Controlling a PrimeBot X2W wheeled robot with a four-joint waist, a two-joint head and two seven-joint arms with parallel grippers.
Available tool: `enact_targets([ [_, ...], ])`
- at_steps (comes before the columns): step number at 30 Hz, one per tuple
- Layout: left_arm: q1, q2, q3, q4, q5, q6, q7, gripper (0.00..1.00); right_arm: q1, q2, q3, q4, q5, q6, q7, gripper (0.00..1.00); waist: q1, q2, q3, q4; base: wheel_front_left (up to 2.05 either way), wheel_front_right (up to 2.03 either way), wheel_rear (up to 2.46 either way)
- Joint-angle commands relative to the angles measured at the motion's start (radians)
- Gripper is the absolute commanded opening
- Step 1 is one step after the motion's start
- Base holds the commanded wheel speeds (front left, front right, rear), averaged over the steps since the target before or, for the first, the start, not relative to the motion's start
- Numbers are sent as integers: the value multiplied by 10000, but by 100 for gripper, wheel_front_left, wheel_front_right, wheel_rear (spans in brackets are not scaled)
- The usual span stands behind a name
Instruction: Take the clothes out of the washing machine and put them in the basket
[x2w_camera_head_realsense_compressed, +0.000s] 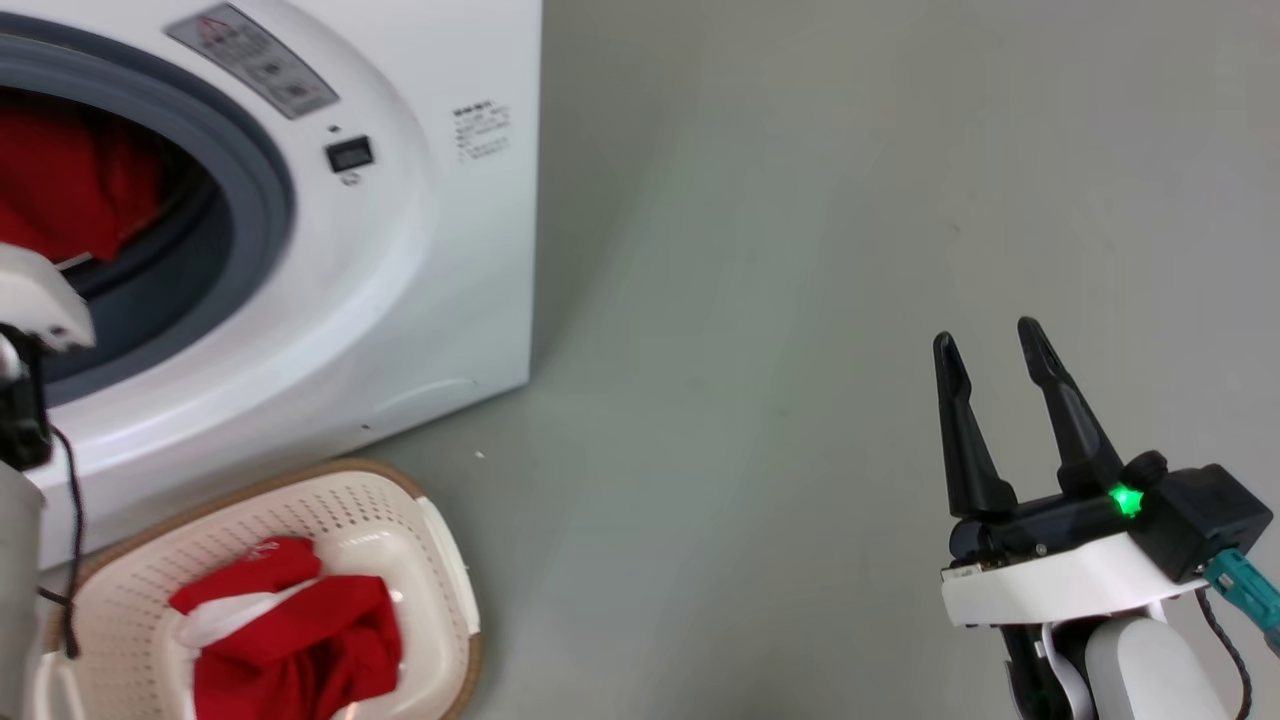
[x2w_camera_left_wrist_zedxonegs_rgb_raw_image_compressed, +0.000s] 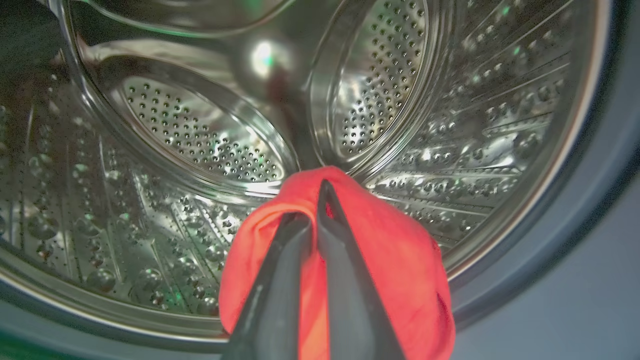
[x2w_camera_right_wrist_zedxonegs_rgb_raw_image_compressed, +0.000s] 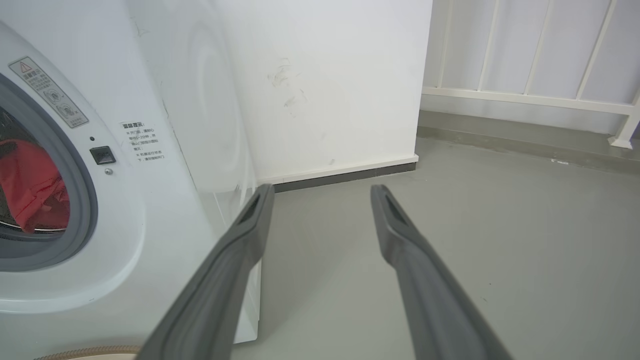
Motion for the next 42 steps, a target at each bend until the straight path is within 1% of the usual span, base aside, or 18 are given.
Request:
enact_targets([
  [1, 357, -100, 62, -364, 15, 72, -67, 0, 142, 1, -47, 48, -69, -3, -18, 100, 2, -1, -544, 389, 0, 0, 0],
  [7, 1765, -589, 473, -2246, 119, 262, -78, 0, 440, 2, -160, 102, -345, -3, 30, 100, 2, -1, -1234, 842, 0, 0, 0],
  [8, 2450, -820, 631, -3126, 223, 266, -70, 0, 513, 1, -226, 37, -482, -3, 159, 100, 2, -1, -1505, 1060, 0, 0, 0],
  [13, 3714, -1304, 707, -4764, 395, 416, -62, 0, 771, 4, -445, -169, -699, -3, 464, 100, 2, -1, -1950, 1562, 0, 0, 0],
  [19, 5496, -1729, 603, -6225, 493, 757, -54, 0, 1133, 2, -629, -425, -881, -3, 800, 100, 2, -1, -2468, 1974, 0, 0, 0],
  [24, 6998, -2104, 416, -7052, 394, 1116, 173, 0, 1381, 3, -723, -702, -1002, -3, 1030, 100, 2, -1, -2707, 2232, 0, 0, 0],
  [27, 7836, -2402, 192, -7229, 272, 1206, 313, 0, 1515, 4, -781, -865, -1065, -3, 1133, 100, 2, -1, -2751, 2371, 0, 0, 0],
  [28, 7836, -2402, 192, -7229, 272, 1206, 313, 0, 1515, 4, -781, -865, -1065, -3, 1133, 100, 2, -1, -2751, 2371, 0, 0, 0],
  [32, 8661, -2862, -135, -6968, -4, 1129, 330, 0, 1601, 4, -851, -1051, -1105, -3, 1236, 100, 2, -1, -2651, 2544, 0, 0, 0],
  [36, 9144, -3352, -450, -6281, -296, 927, 238, 0, 1527, 4, -837, -1217, -1142, -3, 1320, 100, 2, -1, -2427, 2675, 0, 0, 0],
  [42, 9277, -3983, -832, -4819, -525, 547, 75, 0, 1247, 4, -793, -1409, -1199, -3, 1374, 100, 2, -1, -1867, 2770, 0, 0, 0],
])
